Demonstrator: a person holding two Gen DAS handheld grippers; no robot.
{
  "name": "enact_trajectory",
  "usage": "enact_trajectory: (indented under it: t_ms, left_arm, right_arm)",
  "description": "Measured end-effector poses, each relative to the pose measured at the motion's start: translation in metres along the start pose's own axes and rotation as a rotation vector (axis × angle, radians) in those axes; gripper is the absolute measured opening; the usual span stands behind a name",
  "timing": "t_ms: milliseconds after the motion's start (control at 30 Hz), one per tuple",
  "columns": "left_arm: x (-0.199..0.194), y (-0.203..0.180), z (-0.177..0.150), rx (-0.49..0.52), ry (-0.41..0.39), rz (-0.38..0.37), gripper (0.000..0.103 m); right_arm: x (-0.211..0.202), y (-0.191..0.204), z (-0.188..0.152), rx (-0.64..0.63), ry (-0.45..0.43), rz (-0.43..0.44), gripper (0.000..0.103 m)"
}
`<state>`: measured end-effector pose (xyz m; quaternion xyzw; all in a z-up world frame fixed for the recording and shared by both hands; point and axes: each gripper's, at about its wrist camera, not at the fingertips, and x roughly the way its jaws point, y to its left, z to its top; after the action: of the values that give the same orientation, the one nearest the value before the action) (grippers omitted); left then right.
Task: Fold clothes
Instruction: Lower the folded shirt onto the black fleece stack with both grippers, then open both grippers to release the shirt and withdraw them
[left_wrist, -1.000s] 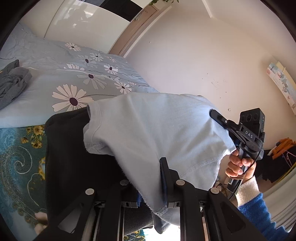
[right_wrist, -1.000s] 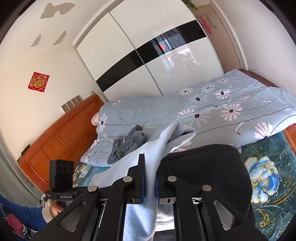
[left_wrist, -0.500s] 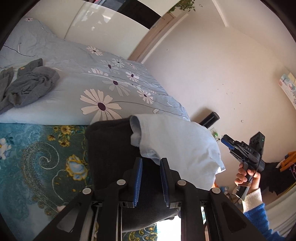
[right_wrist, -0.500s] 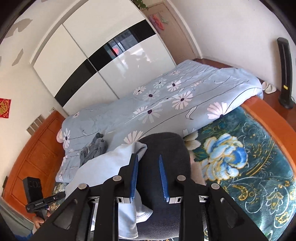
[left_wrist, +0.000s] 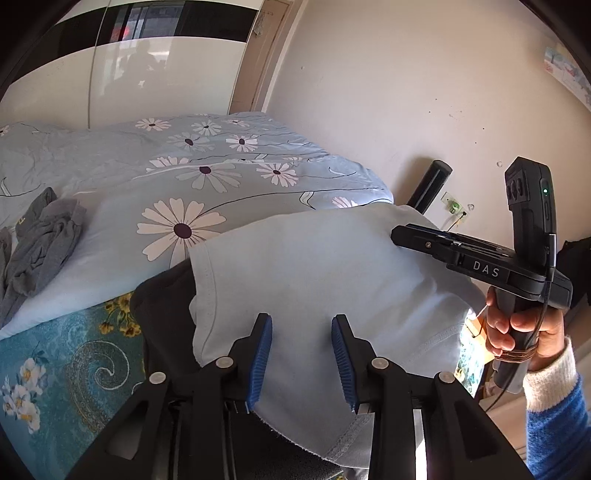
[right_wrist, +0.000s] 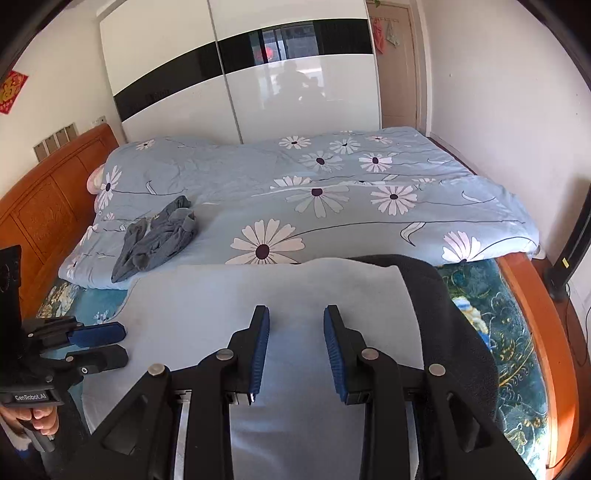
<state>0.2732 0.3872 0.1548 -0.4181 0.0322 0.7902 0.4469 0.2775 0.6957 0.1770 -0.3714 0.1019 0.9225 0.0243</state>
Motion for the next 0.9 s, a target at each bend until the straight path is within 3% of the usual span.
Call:
enact_trajectory:
  t_ms: [133,233,367,400,500,567,700,800,867,900]
  left_arm:
    - [0.004,-0.004,-0.002,0.028,0.007,0.011,0.039]
    - [-0.002,-0.006,-0.004,0.036,0.005,0.022,0.041]
    - [-0.021,-0.004,-0.016,0.031,-0.034,0.04,0.058]
    - [-0.025,-0.003,-0.022,0.019,-0.043,0.043,0.061]
    - [-0.038,0.003,-0.04,-0.014,-0.066,0.055,0.068]
    - [-0.042,0.004,-0.052,-0.017,-0.071,0.073,0.074]
    - [-0.048,0.001,-0.067,0.008,-0.074,0.117,0.083]
    - [-0.051,0.002,-0.076,0.003,-0.079,0.126,0.094]
    - [-0.053,0.003,-0.083,0.005,-0.085,0.14,0.103]
    - [-0.053,0.004,-0.087,0.008,-0.088,0.15,0.103]
  right_arm:
    - [0.0,-0.008,-0.009,0.064,-0.033,0.019,0.032]
    - [-0.024,0.0,-0.018,0.099,-0.11,0.015,0.032]
    - [-0.055,0.01,-0.031,0.146,-0.212,0.011,0.033]
    - [-0.062,0.012,-0.036,0.16,-0.239,0.011,0.039]
    - [-0.079,0.023,-0.072,0.216,-0.29,0.001,0.044]
    - [-0.085,0.034,-0.094,0.232,-0.292,-0.033,0.044]
    - [-0.089,0.051,-0.128,0.278,-0.259,-0.072,0.056]
    - [-0.081,0.059,-0.138,0.279,-0.196,-0.088,0.066]
    - [-0.073,0.063,-0.142,0.283,-0.141,-0.131,0.067]
    - [-0.07,0.063,-0.144,0.292,-0.12,-0.149,0.067]
